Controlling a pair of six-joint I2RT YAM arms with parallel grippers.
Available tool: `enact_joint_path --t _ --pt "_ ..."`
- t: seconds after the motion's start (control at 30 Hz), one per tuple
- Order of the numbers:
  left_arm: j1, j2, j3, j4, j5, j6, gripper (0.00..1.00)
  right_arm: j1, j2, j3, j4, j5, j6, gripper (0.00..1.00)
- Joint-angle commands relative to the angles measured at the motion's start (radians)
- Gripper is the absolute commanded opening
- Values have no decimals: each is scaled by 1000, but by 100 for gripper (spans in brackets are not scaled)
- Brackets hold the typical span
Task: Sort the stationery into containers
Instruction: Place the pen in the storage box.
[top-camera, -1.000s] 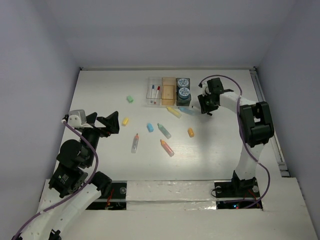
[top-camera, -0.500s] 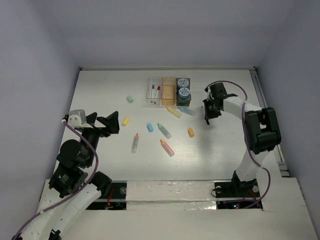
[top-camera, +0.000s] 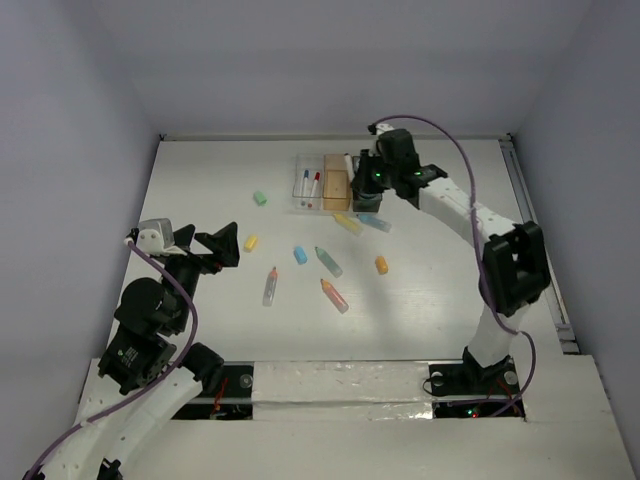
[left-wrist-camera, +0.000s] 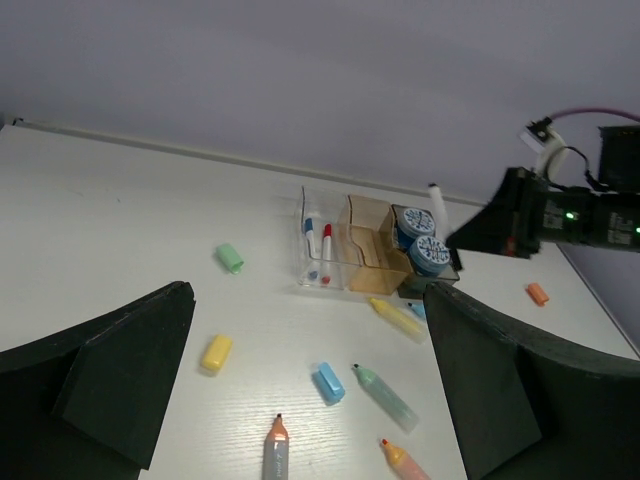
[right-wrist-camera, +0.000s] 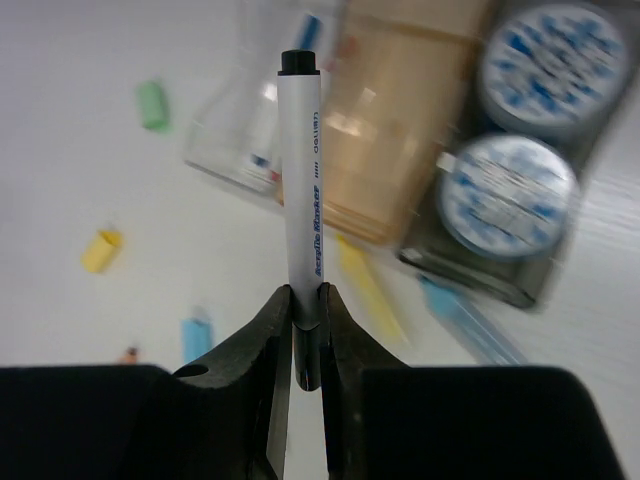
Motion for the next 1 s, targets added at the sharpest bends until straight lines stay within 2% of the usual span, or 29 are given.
enact_joint_path --t 0.0,0.1,0.27,0.43,0.67,0.7,0.8,0.83,0.97 --pt "-3 10 -3 45 8 7 99 85 134 131 163 -9 157 0" --pt "-3 10 -3 45 7 7 99 116 251 245 227 1 210 0" --pt "-3 42 -3 42 -1 7 99 136 401 433 237 18 276 0" --pt "-3 46 -3 43 -4 7 99 145 501 522 220 58 287 1" --pt "-3 53 -3 45 -1 7 99 145 556 590 186 80 282 6" --pt "-3 53 -3 45 -2 9 99 145 558 593 183 81 282 8" --pt "-3 53 -3 45 -5 7 99 145 558 587 181 81 282 22" --pt "-3 53 -3 45 -4 9 99 145 555 585 180 84 279 30" --pt "-3 54 -3 46 -1 9 99 145 540 585 172 86 262 43"
